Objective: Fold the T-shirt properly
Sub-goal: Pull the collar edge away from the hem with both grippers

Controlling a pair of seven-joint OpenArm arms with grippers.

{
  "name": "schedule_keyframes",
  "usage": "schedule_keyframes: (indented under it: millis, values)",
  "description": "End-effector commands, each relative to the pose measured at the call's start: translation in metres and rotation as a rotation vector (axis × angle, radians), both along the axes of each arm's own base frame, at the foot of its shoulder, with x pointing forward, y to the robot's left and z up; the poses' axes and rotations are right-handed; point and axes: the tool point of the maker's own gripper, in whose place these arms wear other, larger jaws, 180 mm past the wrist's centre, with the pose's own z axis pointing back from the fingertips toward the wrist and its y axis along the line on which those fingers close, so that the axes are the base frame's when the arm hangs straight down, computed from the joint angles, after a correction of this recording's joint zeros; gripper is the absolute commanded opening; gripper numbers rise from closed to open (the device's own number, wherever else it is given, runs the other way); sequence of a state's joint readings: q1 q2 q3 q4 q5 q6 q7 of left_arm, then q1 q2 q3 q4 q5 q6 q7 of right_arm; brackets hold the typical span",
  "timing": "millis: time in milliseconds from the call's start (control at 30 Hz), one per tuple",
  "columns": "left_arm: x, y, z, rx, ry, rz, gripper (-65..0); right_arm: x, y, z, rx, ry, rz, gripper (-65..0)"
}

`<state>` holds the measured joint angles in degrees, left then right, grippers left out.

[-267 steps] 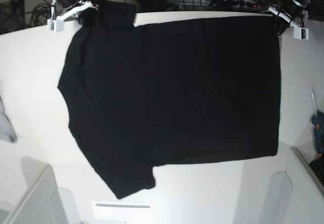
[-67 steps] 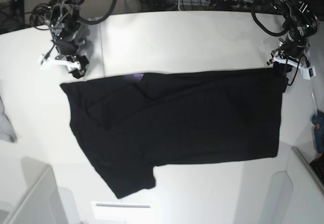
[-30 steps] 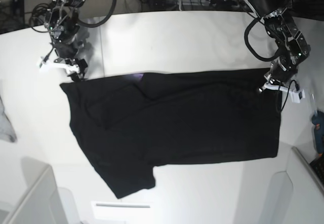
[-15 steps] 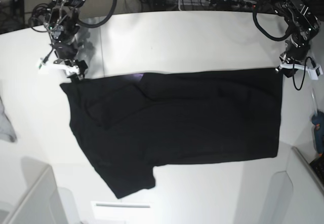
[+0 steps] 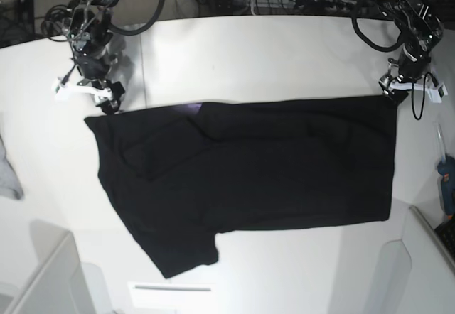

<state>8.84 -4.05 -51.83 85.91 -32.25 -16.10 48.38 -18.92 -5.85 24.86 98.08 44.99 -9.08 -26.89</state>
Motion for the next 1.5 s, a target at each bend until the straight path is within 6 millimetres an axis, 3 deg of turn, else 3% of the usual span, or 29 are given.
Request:
schedule_keyframes:
  millis: [0, 133, 300, 500, 933, 1000, 1100, 1200, 1333, 1467]
  values:
    - [0.001, 0.001, 0.0, -0.004, 0.011, -0.005, -21.9, 0.008, -0.004, 0.01, -0.014, -0.041, -0.004, -30.3]
    - [0.007, -0.002, 0.0, -0.012, 0.003, -0.013, -22.1, 0.012, -0.005, 0.013, -0.016, -0.054, -0.008, -30.2]
    - [0.018, -0.023, -0.012, -0.047, 0.023, -0.073, -22.4, 0.021, -0.006, 0.014, -0.011, -0.067, -0.013, -30.2]
    - [0.018, -0.025, -0.017, -0.058, 0.031, -0.073, -22.5, 0.022, -0.022, -0.002, 0.012, -0.036, -0.074, -30.2]
    - [0.024, -0.025, -0.014, -0.058, 0.018, -0.075, -22.9, 0.045, -0.005, -0.022, 0.146, -0.052, -0.064, -30.5]
    - [0.024, -0.025, -0.014, -0.058, 0.018, -0.075, -27.0, 0.046, -0.004, -0.025, 0.151, -0.045, -0.064, -30.8]
    - [0.029, -0.035, -0.015, -0.058, 0.024, -0.115, -45.7, 0.05, -0.017, -0.027, 0.114, -0.052, -0.077, -32.7]
    - [0.033, -0.043, -0.017, -0.06, 0.029, -0.144, -65.0, 0.05, -0.026, -0.028, 0.084, -0.068, -0.113, -45.9]
    - [0.036, -0.044, -0.012, -0.049, 0.021, -0.153, -65.0, 0.056, -0.033, -0.017, 0.048, -0.113, -0.066, -65.0]
    - [0.042, -0.031, 0.011, 0.023, -0.009, -0.172, -65.0, 0.058, -0.034, -0.01, 0.05, -0.112, -0.059, -65.0]
